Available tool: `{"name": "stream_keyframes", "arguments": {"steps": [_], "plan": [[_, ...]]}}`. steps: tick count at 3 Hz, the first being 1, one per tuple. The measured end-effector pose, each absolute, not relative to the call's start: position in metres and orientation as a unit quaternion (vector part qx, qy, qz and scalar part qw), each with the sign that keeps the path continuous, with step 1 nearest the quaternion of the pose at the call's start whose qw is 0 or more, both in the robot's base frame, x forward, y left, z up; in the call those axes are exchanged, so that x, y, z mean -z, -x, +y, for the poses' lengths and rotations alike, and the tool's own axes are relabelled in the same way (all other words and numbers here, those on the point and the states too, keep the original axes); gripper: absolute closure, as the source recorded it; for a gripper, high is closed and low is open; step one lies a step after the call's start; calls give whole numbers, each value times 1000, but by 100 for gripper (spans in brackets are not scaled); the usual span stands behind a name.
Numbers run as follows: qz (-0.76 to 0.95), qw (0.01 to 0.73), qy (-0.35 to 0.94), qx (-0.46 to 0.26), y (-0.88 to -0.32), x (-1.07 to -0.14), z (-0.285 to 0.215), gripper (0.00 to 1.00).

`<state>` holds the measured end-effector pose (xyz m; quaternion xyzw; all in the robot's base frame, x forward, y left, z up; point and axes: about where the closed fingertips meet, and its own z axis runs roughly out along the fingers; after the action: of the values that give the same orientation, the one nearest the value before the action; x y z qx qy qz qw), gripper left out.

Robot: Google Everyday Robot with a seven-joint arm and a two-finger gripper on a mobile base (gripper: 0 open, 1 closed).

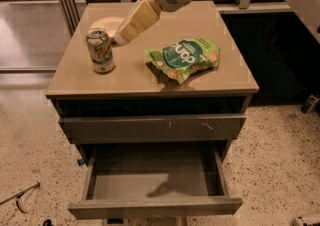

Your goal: Place 7up can into middle drawer

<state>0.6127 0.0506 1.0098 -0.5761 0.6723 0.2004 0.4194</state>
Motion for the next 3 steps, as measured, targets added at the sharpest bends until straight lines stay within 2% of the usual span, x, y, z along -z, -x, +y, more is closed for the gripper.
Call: {"name": "stream_keyframes", "arguments": {"steps": [3], "plan": [[645, 475, 549, -236, -670, -982, 119, 0]]}}
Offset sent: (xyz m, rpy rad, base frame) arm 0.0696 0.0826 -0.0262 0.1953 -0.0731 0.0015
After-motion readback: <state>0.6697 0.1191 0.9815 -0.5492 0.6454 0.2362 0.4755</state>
